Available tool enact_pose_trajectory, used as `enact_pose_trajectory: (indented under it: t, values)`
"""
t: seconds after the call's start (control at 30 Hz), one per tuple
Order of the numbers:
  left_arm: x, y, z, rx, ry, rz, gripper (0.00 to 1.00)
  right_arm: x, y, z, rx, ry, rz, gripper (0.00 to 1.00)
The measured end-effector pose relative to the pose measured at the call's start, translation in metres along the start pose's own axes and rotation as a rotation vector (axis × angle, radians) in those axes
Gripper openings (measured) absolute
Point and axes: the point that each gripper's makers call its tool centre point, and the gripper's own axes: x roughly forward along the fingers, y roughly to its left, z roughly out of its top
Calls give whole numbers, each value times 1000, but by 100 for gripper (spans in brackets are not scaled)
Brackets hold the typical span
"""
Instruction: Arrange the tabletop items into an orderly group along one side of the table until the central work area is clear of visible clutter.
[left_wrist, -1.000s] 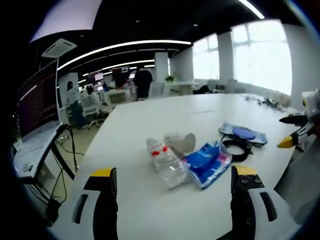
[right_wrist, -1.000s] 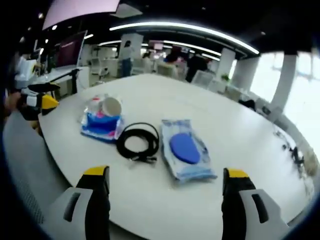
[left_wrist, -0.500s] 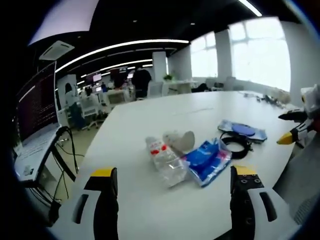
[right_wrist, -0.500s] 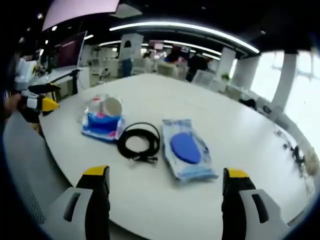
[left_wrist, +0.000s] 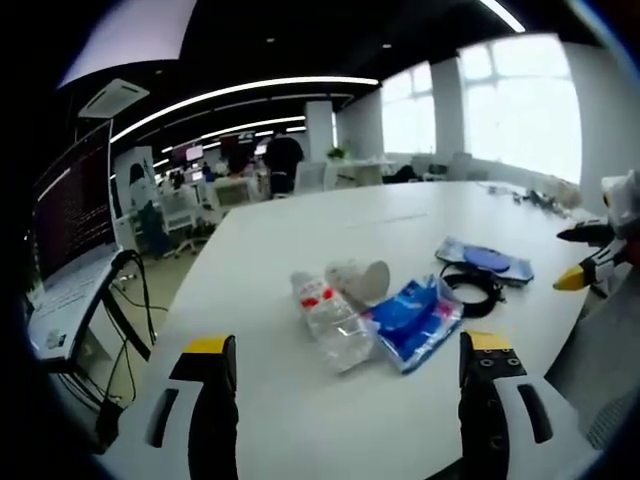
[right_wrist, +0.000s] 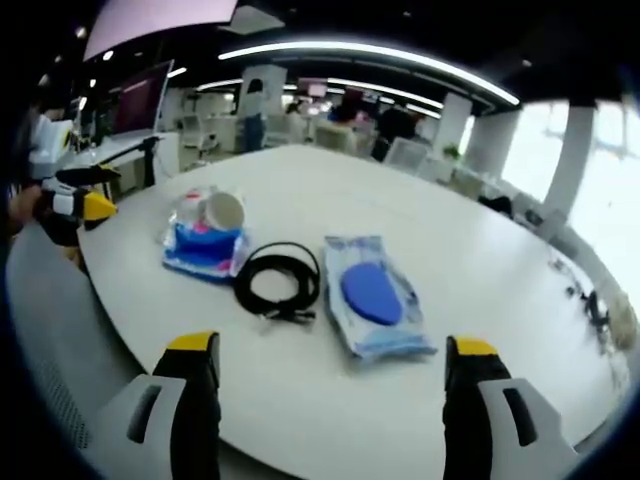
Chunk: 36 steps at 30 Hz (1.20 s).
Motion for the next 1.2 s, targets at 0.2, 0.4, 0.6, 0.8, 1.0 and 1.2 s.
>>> enact_pose_trajectory:
  t: [0.2, 0.4, 0.6, 0.8, 1.0, 1.2]
  values:
    - [0, -1, 0, 15, 0, 0, 89, 0, 1, -1, -1, 4, 5, 91]
    - [0, 0, 1, 13, -2, 3, 89, 0, 1, 0, 3, 0, 9, 91]
    - [1, 1, -3, 8, 16, 9, 88, 1, 1, -1, 1, 4, 7, 91]
    - [3, -1, -9, -5, 48, -4, 88, 3, 2, -4, -14, 19, 16, 91]
    - [2, 0, -7, -11, 39, 1, 88, 2, 2, -1, 20, 3, 27, 91]
    - [0, 4, -10, -10, 59, 7, 87, 1, 1, -1, 52, -3, 36, 92]
